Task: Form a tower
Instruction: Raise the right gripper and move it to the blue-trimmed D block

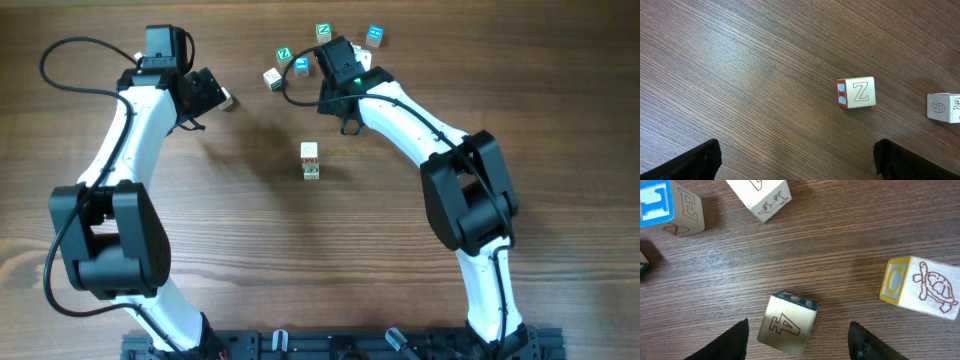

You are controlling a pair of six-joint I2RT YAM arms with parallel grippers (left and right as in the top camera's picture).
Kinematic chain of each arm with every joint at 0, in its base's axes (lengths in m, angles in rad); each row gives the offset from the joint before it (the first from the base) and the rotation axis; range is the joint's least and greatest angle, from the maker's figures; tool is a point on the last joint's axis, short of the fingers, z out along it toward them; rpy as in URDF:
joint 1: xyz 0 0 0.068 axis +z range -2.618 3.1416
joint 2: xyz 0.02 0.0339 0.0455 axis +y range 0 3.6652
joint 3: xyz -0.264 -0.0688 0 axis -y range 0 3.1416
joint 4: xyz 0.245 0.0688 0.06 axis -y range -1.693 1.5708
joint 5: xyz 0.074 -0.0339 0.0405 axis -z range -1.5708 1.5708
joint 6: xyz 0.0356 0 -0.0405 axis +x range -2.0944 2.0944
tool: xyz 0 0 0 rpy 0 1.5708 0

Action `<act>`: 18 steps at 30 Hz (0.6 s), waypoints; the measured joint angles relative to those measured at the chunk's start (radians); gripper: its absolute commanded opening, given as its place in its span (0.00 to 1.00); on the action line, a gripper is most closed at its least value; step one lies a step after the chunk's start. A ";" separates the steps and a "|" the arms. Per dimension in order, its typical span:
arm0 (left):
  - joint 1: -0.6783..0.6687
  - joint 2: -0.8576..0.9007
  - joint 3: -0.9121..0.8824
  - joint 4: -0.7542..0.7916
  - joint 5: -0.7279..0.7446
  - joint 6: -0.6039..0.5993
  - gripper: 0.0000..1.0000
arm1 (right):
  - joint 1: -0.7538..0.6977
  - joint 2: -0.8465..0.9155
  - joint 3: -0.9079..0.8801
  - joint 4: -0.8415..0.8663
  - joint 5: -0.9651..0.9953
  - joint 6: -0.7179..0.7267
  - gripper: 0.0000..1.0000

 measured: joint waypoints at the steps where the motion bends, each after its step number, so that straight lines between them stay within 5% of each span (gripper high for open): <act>1: 0.000 0.000 0.000 0.000 0.000 0.000 1.00 | 0.000 0.000 0.000 0.005 -0.003 0.004 0.66; 9: 0.000 0.000 0.000 0.000 0.000 0.000 1.00 | 0.000 0.007 0.000 0.023 -0.005 0.047 0.45; 12: 0.000 0.000 0.000 0.000 0.000 0.000 1.00 | 0.000 0.013 0.000 0.022 -0.007 0.057 0.54; 18: 0.000 0.000 0.000 0.000 0.000 0.000 1.00 | 0.000 0.013 0.000 0.022 -0.008 0.063 0.40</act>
